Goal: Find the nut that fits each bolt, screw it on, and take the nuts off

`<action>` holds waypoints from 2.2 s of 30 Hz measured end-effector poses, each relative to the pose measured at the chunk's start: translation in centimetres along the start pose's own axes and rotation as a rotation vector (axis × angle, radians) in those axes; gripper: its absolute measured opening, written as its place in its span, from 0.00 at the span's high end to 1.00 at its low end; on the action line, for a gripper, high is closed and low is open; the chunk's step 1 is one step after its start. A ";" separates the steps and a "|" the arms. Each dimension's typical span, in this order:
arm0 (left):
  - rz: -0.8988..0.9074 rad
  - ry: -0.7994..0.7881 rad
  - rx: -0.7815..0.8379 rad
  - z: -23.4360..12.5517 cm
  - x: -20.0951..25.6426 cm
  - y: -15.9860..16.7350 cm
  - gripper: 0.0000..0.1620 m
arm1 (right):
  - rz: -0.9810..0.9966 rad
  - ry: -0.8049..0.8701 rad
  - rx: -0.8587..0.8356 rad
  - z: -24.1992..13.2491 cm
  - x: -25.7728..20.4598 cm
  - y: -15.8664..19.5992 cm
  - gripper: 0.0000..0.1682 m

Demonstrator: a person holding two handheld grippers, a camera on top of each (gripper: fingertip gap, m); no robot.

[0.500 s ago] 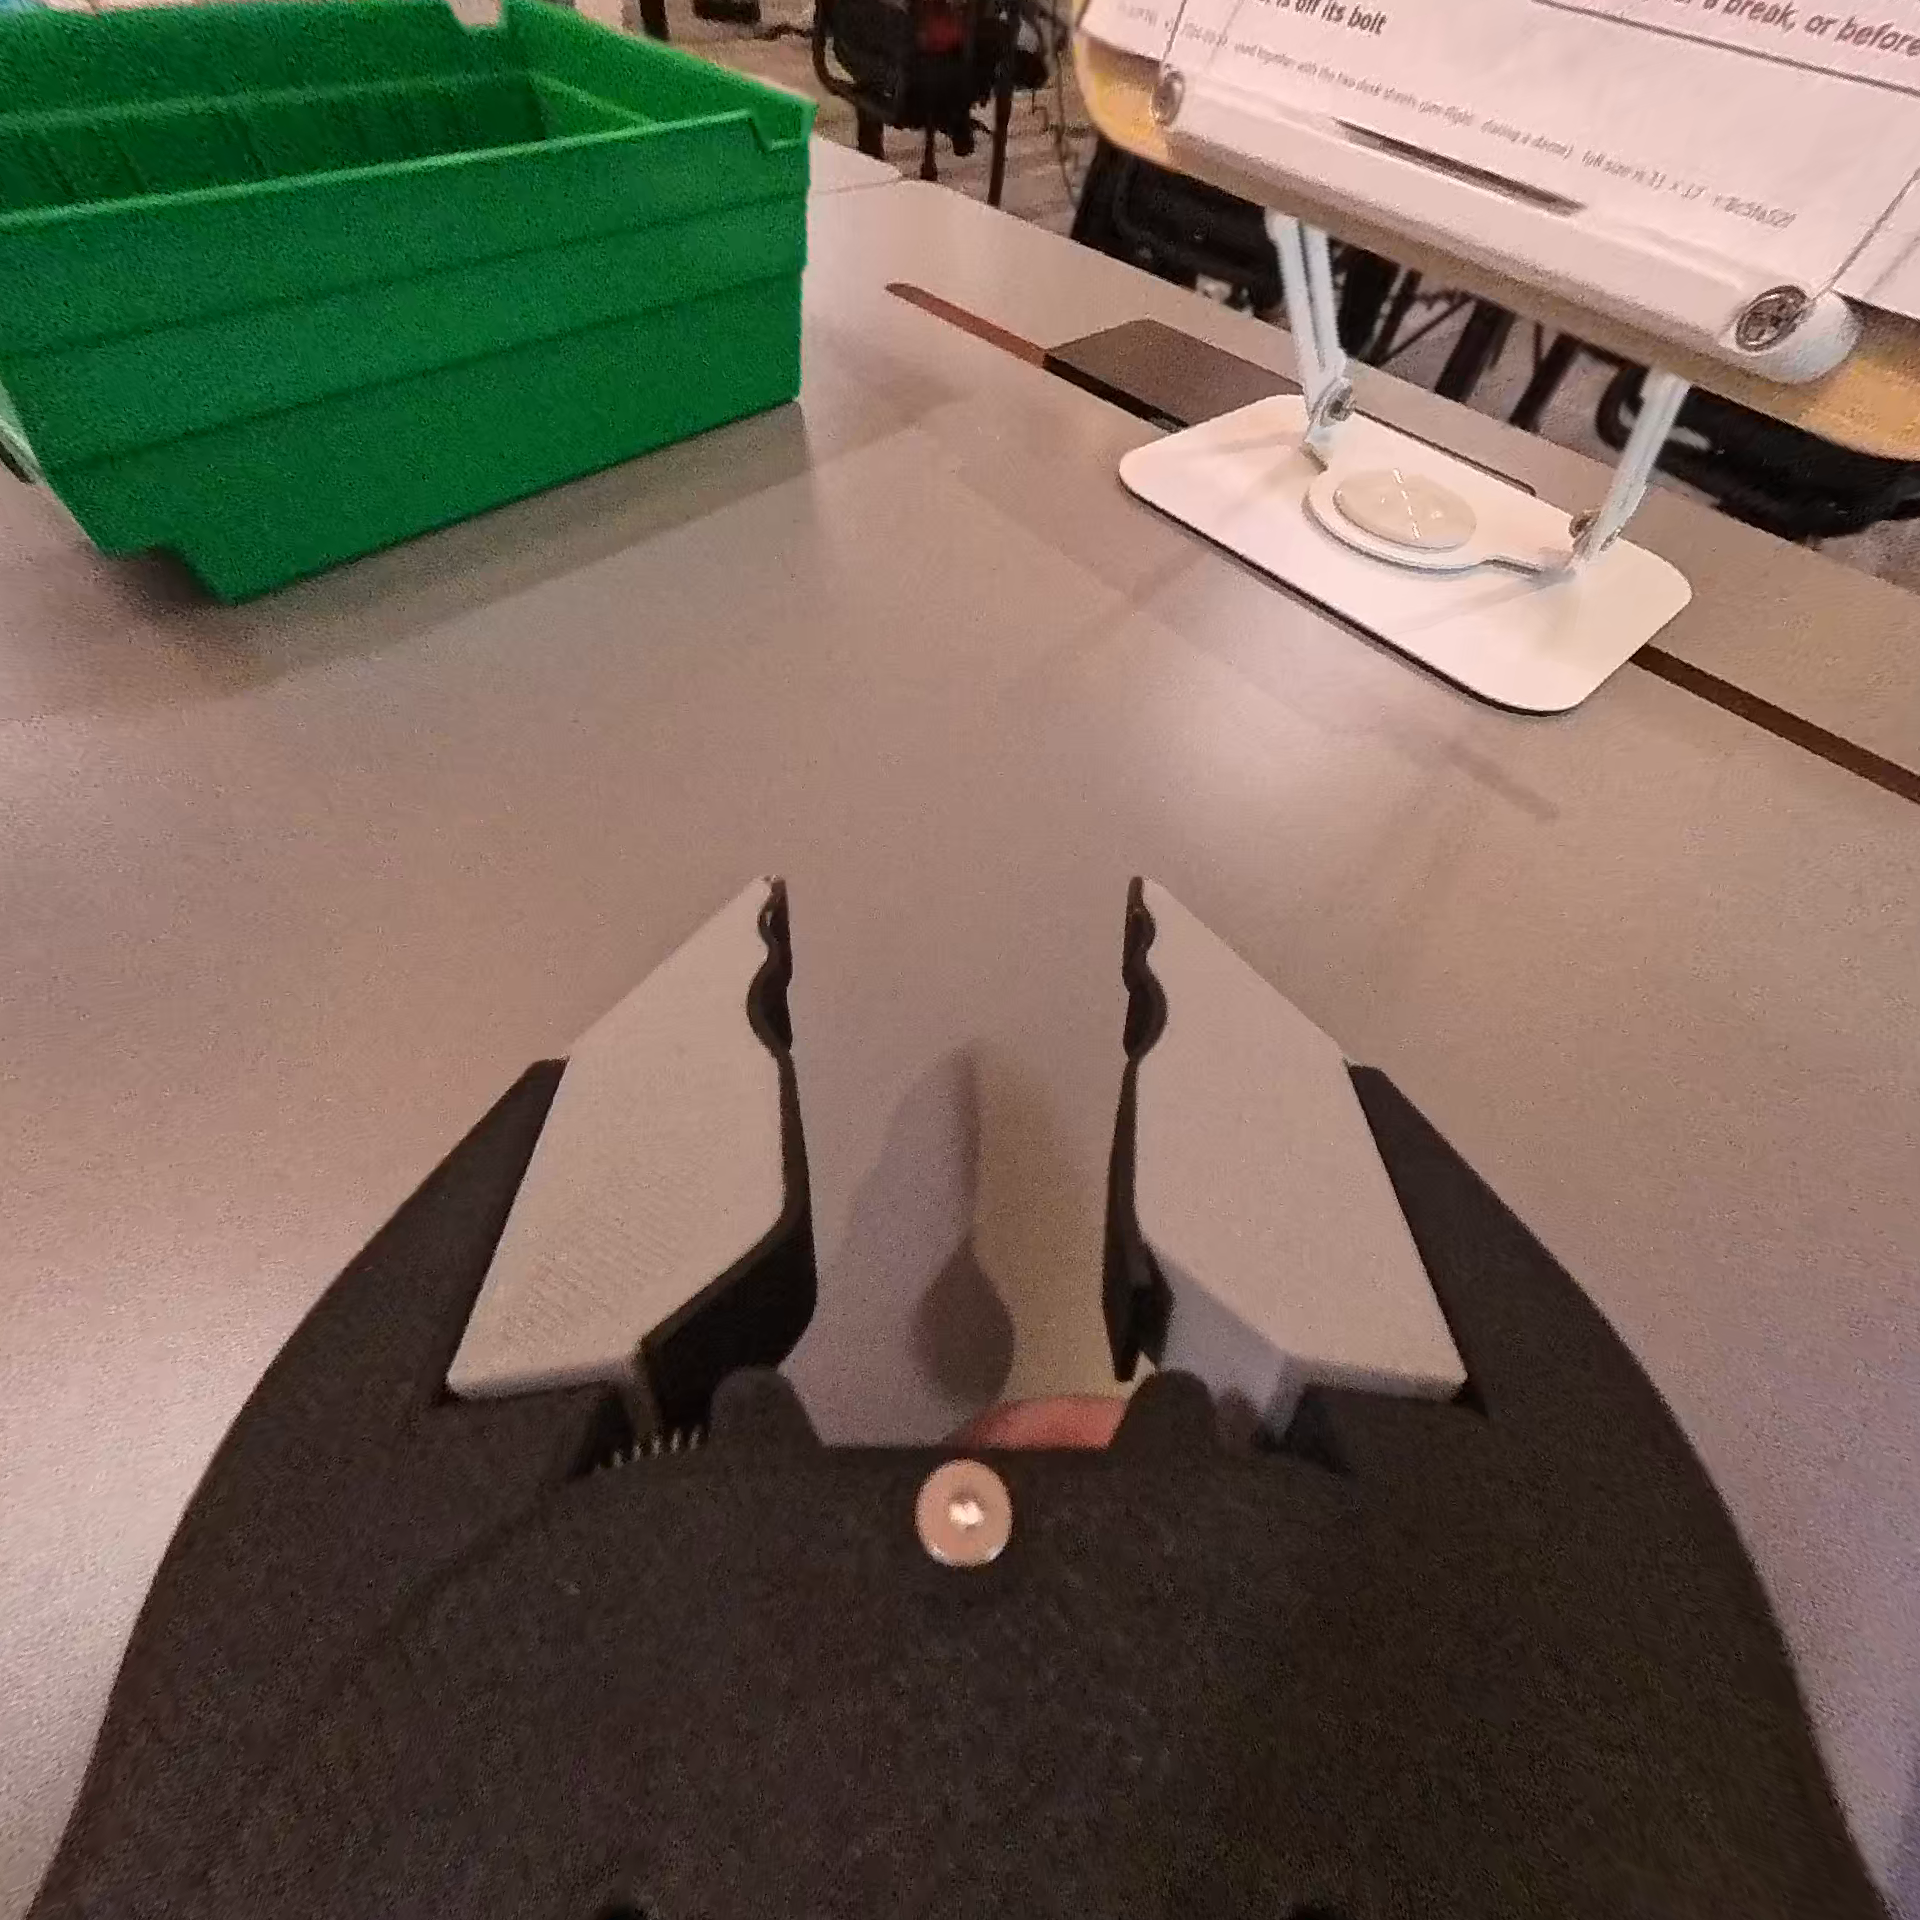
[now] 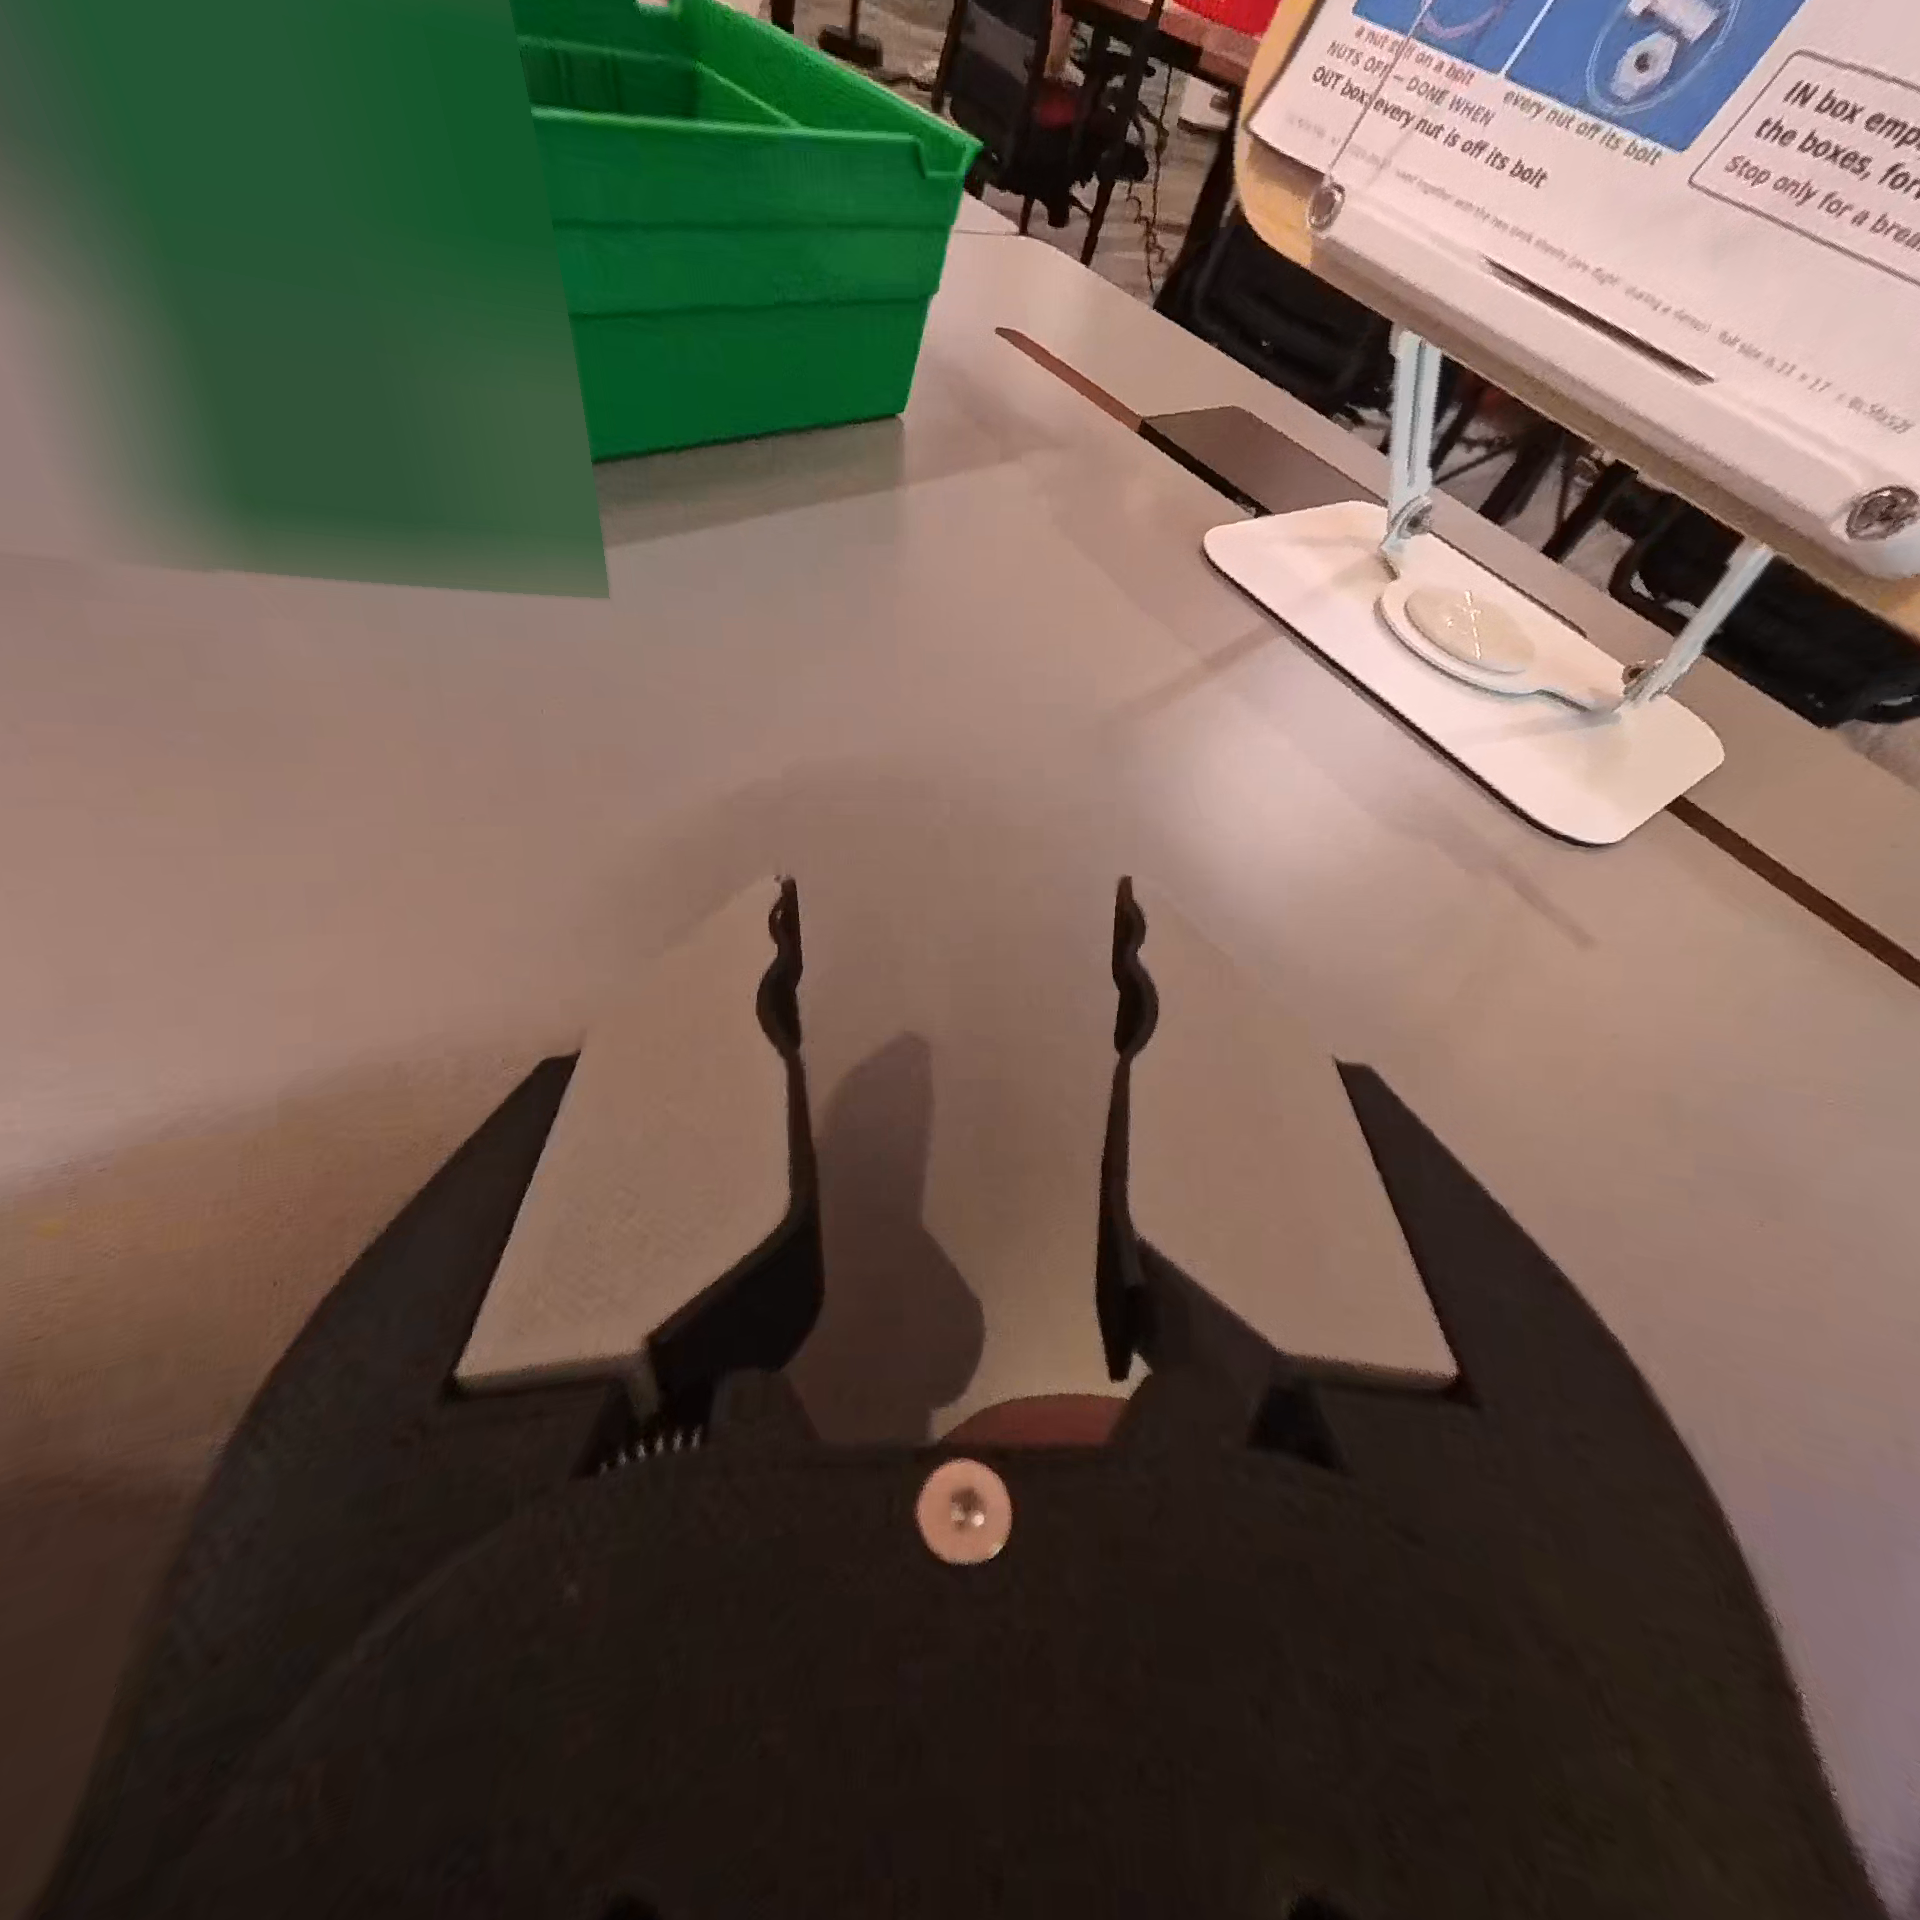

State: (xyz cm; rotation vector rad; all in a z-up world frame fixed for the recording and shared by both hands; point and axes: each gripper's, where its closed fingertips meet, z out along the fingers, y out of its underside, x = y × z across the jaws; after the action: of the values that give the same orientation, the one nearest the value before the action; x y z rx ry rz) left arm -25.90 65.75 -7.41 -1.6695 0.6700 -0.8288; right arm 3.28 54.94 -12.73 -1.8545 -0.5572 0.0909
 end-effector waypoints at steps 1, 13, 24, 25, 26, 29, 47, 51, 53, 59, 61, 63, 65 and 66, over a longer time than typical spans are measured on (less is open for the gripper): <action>0.027 0.039 0.079 -0.2 0.6 -0.9 0.57 | 0.024 -0.020 -0.006 0.2 0.1 0.3 0.65; 0.259 0.057 0.067 0.6 3.3 1.3 0.52 | 0.226 -0.155 0.030 1.0 1.4 0.0 0.64; 0.195 -0.065 0.075 0.2 0.6 0.9 0.65 | 0.165 -0.127 0.162 0.3 0.6 -2.0 0.75; 0.178 -0.063 0.074 0.2 0.5 1.0 0.66 | 0.151 -0.133 0.170 0.3 0.4 -2.2 0.75; 0.166 -0.064 0.070 0.2 0.3 1.0 0.67 | 0.133 -0.144 0.170 0.4 0.0 -2.3 0.75; 0.129 -0.086 0.027 0.6 -0.5 1.5 0.67 | 0.085 -0.163 0.161 0.7 -1.0 -2.4 0.73; 0.872 0.484 -1.103 3.0 -0.9 9.9 0.83 | 0.098 -0.232 0.150 0.5 -2.2 -2.3 0.74; 0.910 0.512 -1.134 3.8 -1.4 10.4 0.82 | 0.151 -0.265 0.156 0.4 -2.0 -2.4 0.75; 0.903 0.538 -1.153 4.0 -1.4 10.7 0.85 | 0.170 -0.280 0.164 0.3 -1.9 -2.5 0.75; 0.831 0.577 -1.191 3.7 -1.3 10.8 0.88 | 0.191 -0.315 0.177 -0.1 -2.3 -2.6 0.78; 0.775 0.579 -1.216 3.1 -1.3 10.7 0.89 | 0.188 -0.326 0.172 -0.2 -2.6 -2.6 0.78; 0.754 0.561 -1.160 3.1 -1.3 9.6 0.95 | 0.181 -0.334 0.169 -0.4 -3.0 -2.6 0.78; 0.706 0.530 -1.077 3.5 -0.9 8.0 0.95 | 0.173 -0.340 0.164 -0.4 -3.3 -2.5 0.78; 0.683 0.517 -1.041 3.7 -0.7 7.3 0.96 | 0.170 -0.343 0.160 -0.4 -3.4 -2.5 0.78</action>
State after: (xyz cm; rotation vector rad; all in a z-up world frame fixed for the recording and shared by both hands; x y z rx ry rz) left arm -23.46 66.69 -15.24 -1.8624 2.1588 -0.3841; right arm -0.38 53.76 -11.03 -1.7353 -0.6060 0.5595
